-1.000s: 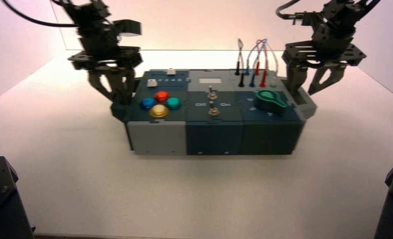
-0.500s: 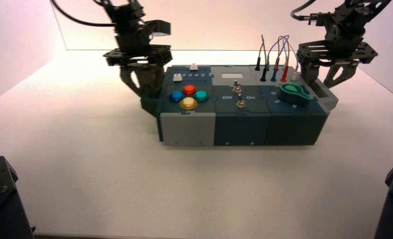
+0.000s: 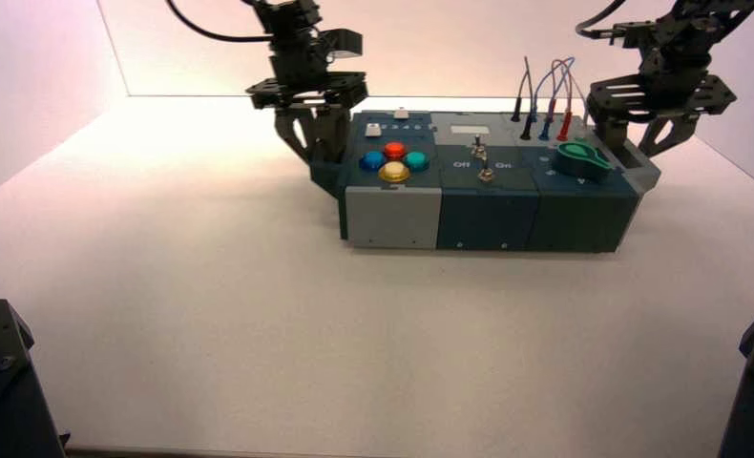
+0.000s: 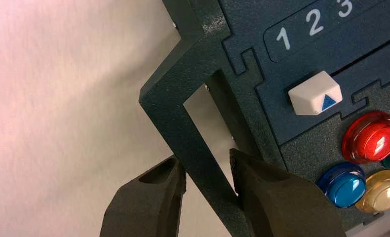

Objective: Move the box to the right.

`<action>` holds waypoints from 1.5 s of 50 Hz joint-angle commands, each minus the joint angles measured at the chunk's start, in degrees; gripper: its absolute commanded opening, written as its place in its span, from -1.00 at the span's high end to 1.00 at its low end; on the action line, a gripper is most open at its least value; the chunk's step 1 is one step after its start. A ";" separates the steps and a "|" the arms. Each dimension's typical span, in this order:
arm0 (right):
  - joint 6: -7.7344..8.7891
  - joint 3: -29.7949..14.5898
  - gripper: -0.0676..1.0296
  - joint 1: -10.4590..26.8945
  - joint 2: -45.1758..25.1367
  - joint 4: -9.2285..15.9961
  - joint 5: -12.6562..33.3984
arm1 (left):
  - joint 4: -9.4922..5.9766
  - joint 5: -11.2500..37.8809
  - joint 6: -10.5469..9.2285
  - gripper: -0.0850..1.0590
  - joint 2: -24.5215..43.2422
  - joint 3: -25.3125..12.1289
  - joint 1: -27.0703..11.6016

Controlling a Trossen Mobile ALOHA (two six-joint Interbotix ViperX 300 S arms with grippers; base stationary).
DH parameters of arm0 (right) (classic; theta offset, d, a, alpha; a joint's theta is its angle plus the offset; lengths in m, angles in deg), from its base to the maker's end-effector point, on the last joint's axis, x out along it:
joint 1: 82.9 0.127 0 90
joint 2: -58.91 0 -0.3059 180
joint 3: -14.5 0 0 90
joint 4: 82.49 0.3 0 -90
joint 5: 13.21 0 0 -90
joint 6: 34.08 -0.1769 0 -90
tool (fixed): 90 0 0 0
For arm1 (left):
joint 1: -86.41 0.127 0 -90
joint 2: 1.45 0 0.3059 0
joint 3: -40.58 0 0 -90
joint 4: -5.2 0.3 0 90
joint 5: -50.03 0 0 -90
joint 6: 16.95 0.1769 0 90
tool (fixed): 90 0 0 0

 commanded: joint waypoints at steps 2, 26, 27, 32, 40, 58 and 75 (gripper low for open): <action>-0.53 -2.37 -0.42 -0.62 0.70 -0.26 0.09 | -0.70 1.32 -0.53 0.08 1.23 -5.45 -8.17; -0.62 -3.08 -0.42 -1.85 1.41 0.35 3.34 | -0.26 5.54 -3.87 0.08 0.62 -6.06 -12.83; -0.62 -2.90 -0.42 -1.76 1.67 0.70 3.43 | -0.18 5.54 -3.87 0.08 0.44 -5.80 -12.83; -0.70 -2.20 -0.42 -1.41 2.46 1.41 3.43 | 1.14 4.39 -3.96 0.08 -1.23 -3.87 -12.83; -0.70 -1.58 -0.43 -1.41 4.48 1.49 3.60 | 1.58 1.41 -3.96 0.08 -4.13 -1.41 -12.83; -0.70 -0.97 -0.58 -0.97 12.39 1.76 6.77 | 6.42 0.70 -4.92 0.08 -10.20 -2.29 -12.74; -0.88 -0.35 -0.58 1.14 16.88 2.37 10.20 | 7.29 1.85 -5.45 0.08 -11.25 -0.53 -12.57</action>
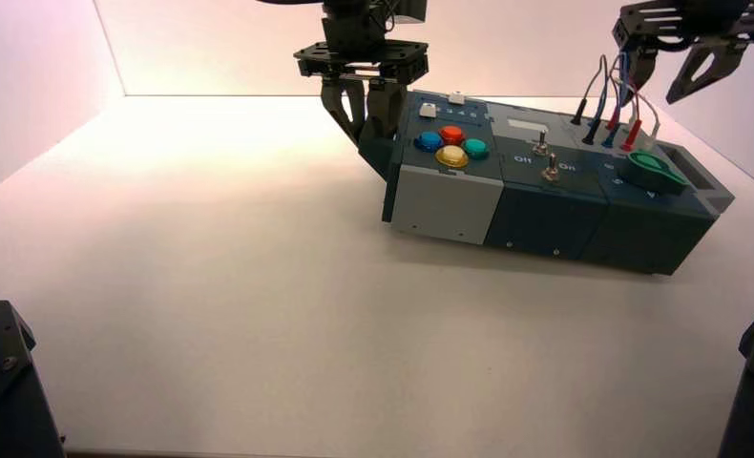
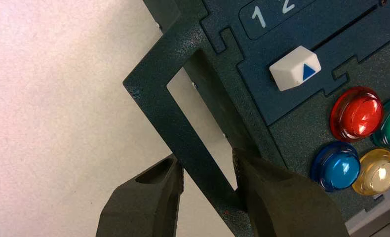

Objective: Move the box to the right.

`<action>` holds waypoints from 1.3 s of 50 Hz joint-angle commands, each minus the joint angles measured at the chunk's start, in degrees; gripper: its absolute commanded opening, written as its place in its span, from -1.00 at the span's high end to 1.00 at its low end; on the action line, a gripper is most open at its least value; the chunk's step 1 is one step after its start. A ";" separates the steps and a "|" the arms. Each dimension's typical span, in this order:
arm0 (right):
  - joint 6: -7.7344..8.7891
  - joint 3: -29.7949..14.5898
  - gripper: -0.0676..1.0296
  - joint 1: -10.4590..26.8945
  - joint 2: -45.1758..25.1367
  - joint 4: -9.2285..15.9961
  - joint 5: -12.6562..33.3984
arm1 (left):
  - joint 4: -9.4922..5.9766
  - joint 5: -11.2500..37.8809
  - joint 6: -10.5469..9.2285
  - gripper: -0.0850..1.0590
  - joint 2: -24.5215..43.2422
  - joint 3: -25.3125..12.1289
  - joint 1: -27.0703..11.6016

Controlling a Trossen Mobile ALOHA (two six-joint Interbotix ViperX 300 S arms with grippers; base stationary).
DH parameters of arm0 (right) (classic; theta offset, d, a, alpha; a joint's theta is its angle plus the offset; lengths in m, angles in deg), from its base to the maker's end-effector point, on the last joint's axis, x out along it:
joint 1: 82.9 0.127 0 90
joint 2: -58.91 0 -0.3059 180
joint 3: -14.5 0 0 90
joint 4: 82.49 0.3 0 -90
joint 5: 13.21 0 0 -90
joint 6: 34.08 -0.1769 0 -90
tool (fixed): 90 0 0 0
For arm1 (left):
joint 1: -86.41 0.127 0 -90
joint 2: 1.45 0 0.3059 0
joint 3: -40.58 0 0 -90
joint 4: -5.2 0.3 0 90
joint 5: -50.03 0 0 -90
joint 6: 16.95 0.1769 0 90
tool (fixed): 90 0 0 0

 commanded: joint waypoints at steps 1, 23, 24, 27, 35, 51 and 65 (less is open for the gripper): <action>-0.35 -0.35 -0.59 0.79 2.29 0.53 -0.09 | 0.53 -0.26 1.58 0.08 -4.57 0.18 -2.90; -0.35 0.70 -0.59 0.88 6.59 1.58 1.14 | 2.72 -2.90 1.58 0.05 0.70 1.93 -2.72; -0.35 0.79 -0.59 0.88 7.03 1.58 1.41 | 2.72 -2.90 1.58 0.04 1.05 1.93 -2.64; -0.35 0.79 -0.59 0.88 8.26 1.67 2.11 | 2.81 -2.81 1.58 0.03 1.58 2.02 -2.72; -0.09 1.14 -0.59 0.79 10.11 1.67 4.48 | 2.81 -2.55 1.14 -0.06 1.05 2.11 -2.72; 0.18 2.81 -0.58 0.88 11.07 1.58 6.06 | 3.43 -0.88 1.05 -0.06 -3.08 2.64 -2.37; 0.18 2.81 -0.67 0.88 12.13 1.67 6.50 | 3.43 -0.70 -0.53 -0.19 -6.24 5.01 -2.46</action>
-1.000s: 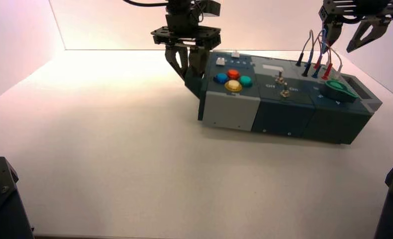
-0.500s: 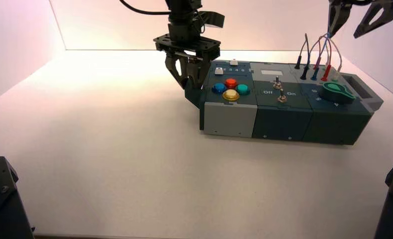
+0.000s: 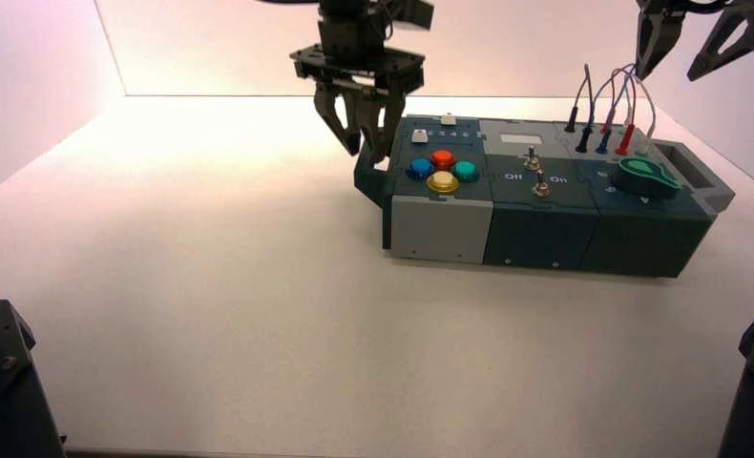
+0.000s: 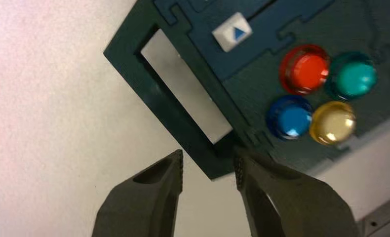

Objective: Move the box to the right.

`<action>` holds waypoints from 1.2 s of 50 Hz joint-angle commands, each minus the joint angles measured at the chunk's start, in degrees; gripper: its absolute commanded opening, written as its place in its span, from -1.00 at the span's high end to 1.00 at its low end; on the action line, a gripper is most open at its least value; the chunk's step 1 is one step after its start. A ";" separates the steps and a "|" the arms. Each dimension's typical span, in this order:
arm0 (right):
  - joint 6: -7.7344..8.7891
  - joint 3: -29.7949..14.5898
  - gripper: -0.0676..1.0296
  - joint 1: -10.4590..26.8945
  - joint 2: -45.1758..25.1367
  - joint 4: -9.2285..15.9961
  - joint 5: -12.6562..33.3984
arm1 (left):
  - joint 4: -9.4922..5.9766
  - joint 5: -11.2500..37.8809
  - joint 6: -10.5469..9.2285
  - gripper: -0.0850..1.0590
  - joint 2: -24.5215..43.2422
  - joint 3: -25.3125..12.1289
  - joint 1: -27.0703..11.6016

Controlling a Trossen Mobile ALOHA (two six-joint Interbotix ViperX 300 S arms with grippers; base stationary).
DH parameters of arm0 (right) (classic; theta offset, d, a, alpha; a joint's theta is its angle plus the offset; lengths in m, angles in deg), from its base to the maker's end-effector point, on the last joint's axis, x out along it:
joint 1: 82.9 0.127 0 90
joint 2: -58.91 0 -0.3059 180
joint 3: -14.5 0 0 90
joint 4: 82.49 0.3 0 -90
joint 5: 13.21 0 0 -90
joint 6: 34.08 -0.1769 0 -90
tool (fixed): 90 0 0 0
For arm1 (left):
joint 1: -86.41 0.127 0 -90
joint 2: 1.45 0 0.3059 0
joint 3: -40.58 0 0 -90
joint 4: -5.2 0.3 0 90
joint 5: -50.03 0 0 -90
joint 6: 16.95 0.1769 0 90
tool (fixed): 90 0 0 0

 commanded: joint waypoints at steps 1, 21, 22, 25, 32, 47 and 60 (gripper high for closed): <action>0.09 -0.88 -0.68 0.18 1.67 0.18 0.53 | 0.00 0.00 -0.62 -0.24 -3.08 0.79 -0.53; 0.09 -1.14 -0.68 0.09 4.04 -0.18 3.08 | 0.09 0.18 -0.79 -0.25 -5.36 -1.85 0.53; 0.09 -1.05 -0.68 0.18 4.31 -0.18 3.60 | 0.09 0.26 -0.79 -0.25 -5.54 -2.11 0.53; 0.18 -0.88 -0.68 0.09 4.66 -0.26 4.83 | 0.09 0.44 -0.79 -0.25 -6.59 -2.46 0.62; 0.88 0.00 -0.68 0.09 5.36 -0.26 8.09 | 0.09 0.79 -0.62 -0.25 -8.88 -2.55 0.79; 8.26 2.11 -0.62 0.35 8.35 5.01 16.79 | 0.26 0.88 1.41 -0.12 -14.33 1.14 3.08; 12.57 4.22 -0.53 0.35 16.88 10.99 19.60 | 0.26 -0.44 4.39 -0.11 -17.40 4.66 4.75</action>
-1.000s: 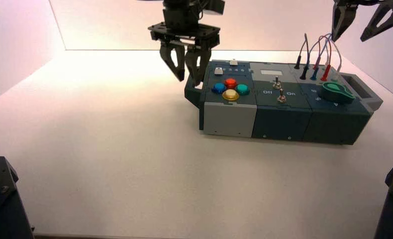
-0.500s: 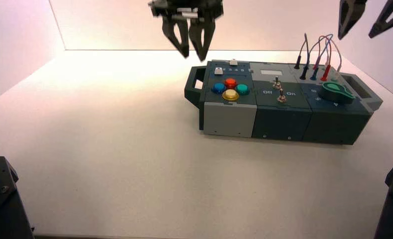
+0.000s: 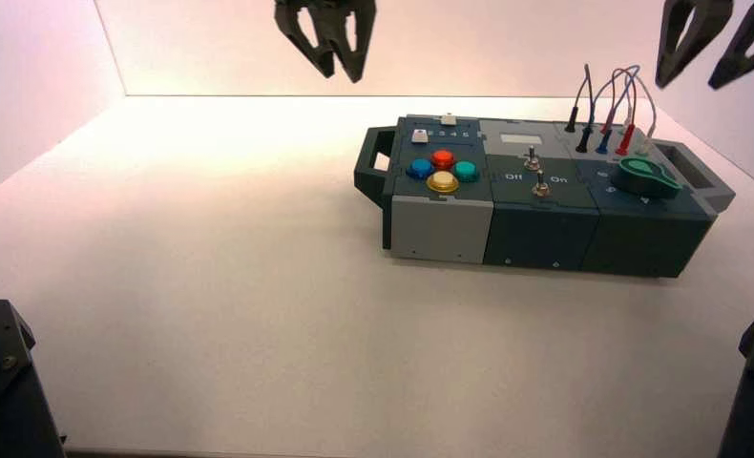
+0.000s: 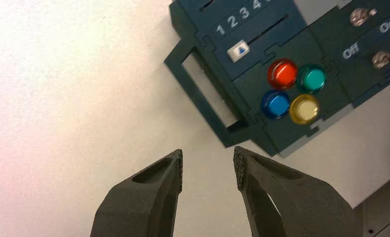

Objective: Move the box to the right.

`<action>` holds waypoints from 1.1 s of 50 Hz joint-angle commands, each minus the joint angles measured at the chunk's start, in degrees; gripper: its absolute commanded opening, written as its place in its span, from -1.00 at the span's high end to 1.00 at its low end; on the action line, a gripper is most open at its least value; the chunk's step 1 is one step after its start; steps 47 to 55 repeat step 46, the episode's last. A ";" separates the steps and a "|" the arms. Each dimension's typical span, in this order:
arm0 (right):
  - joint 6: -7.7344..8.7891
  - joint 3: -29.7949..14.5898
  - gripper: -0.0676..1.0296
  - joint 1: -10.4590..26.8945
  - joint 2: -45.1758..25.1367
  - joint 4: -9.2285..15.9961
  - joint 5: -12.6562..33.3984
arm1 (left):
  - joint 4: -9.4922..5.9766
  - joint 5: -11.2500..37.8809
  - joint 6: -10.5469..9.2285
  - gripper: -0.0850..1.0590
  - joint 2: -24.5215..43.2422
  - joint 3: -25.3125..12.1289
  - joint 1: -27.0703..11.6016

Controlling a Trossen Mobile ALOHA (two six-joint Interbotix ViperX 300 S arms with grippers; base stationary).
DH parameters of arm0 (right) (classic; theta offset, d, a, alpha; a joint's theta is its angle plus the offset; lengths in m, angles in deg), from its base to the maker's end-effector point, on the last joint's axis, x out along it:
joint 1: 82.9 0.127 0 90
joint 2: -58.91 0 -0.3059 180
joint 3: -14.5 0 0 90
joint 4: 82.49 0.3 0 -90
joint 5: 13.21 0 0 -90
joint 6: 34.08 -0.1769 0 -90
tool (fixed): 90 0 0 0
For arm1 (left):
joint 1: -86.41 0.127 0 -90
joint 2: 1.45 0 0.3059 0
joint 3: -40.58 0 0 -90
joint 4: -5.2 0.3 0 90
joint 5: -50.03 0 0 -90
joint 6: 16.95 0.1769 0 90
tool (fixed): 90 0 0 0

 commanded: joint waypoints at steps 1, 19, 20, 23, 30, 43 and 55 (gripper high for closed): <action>0.97 0.00 -0.53 0.26 4.66 0.97 1.49 | 0.09 -1.14 1.23 -0.10 -3.34 0.79 0.35; 1.05 1.67 -0.51 1.23 8.09 0.79 3.87 | 0.09 -5.36 2.11 -0.10 -4.75 3.34 0.35; 1.05 1.76 -0.51 1.23 8.17 0.79 3.78 | 0.09 -5.45 2.11 -0.10 -4.75 3.43 0.35; 1.05 1.93 -0.51 1.23 8.26 0.79 3.52 | 0.09 -5.63 2.11 -0.10 -4.83 3.52 0.44; 1.05 2.55 -0.51 1.23 8.53 0.44 2.64 | 0.09 -7.12 2.11 -0.10 -5.63 4.92 0.88; 0.97 2.99 -0.51 1.23 8.61 0.09 2.46 | 0.09 -7.47 2.20 -0.10 -5.36 5.54 1.67; 0.97 2.99 -0.51 1.23 8.61 0.09 2.46 | 0.09 -7.47 2.20 -0.10 -5.19 5.54 1.93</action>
